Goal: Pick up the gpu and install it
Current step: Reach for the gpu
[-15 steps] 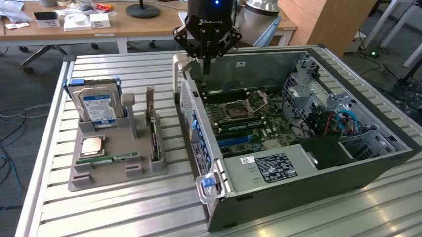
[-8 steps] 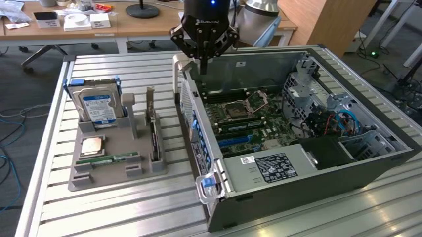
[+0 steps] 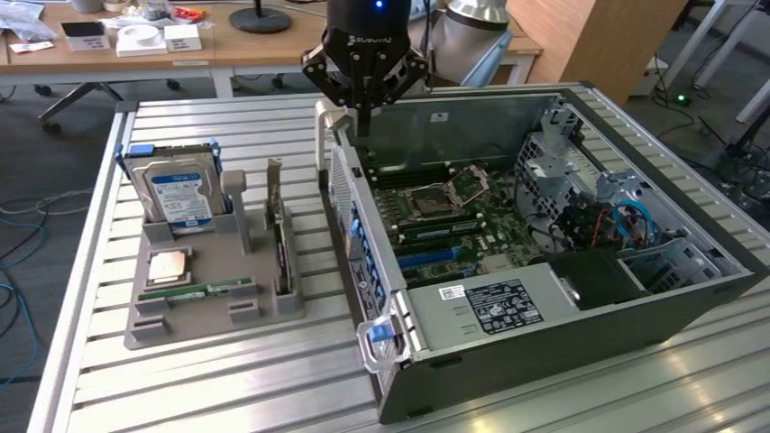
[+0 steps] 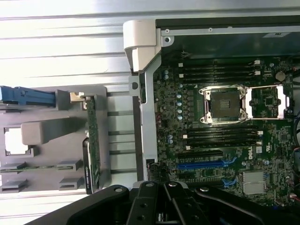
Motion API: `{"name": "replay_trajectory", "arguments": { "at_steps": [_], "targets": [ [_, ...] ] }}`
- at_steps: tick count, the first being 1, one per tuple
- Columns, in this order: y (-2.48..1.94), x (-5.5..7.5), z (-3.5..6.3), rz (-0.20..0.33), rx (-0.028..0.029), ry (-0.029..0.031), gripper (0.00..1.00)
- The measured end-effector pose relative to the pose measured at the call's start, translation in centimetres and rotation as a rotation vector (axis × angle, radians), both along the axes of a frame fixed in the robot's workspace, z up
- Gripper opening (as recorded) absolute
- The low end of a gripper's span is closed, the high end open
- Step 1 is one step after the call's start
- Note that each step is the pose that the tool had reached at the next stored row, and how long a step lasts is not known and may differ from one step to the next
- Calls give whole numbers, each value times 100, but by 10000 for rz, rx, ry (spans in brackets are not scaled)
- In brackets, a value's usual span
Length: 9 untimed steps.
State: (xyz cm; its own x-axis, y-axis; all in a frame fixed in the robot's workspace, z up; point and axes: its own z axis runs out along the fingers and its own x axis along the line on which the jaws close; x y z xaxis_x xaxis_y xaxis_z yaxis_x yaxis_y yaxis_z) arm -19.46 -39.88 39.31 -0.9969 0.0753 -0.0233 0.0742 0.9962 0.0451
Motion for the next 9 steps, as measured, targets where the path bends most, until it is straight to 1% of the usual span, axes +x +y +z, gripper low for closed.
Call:
{"name": "replay_trajectory", "arguments": {
  "at_steps": [9],
  "targets": [
    [0,-78,0,1,-1,0,11]
  ]
}}
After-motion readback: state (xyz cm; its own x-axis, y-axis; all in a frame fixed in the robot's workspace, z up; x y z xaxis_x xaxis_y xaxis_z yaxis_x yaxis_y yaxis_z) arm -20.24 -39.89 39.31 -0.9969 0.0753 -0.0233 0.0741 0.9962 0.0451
